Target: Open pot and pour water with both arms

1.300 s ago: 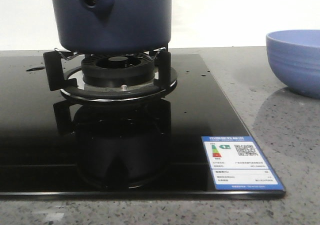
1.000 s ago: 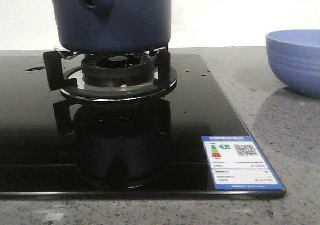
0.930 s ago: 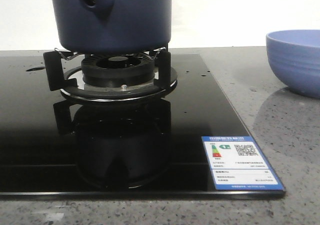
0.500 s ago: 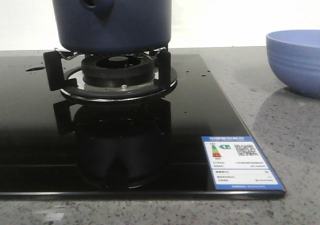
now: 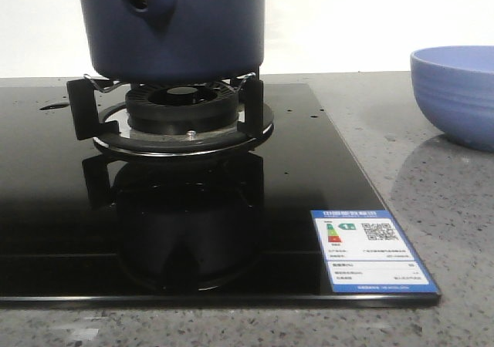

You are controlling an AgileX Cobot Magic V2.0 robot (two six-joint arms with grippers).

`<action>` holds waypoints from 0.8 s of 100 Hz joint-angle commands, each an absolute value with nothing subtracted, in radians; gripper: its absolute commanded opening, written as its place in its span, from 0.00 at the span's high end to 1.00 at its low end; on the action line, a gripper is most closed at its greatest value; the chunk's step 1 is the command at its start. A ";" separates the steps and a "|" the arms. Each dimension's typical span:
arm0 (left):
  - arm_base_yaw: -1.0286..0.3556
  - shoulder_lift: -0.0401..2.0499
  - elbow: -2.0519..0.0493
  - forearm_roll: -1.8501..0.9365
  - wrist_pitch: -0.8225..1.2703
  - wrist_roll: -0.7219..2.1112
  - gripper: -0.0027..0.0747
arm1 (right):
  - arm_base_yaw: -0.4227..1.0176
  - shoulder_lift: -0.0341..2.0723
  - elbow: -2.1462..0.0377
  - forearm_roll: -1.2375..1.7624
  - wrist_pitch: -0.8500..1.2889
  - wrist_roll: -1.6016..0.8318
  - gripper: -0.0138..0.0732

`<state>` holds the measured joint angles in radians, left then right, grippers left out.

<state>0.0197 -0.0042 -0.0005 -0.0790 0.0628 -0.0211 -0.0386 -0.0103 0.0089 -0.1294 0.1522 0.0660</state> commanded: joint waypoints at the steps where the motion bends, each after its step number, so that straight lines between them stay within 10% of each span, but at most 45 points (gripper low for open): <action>1: 0.022 -0.031 0.032 -0.092 -0.016 -0.025 0.99 | -0.044 -0.027 0.033 -0.128 0.060 0.054 0.91; 80: 0.022 -0.024 -0.042 -0.743 0.000 -0.025 0.99 | -0.044 -0.027 -0.050 0.475 0.039 0.078 0.91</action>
<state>0.0197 -0.0042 -0.0048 -0.7178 0.0472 -0.0211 -0.0386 -0.0103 0.0044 0.4503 0.0762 0.0842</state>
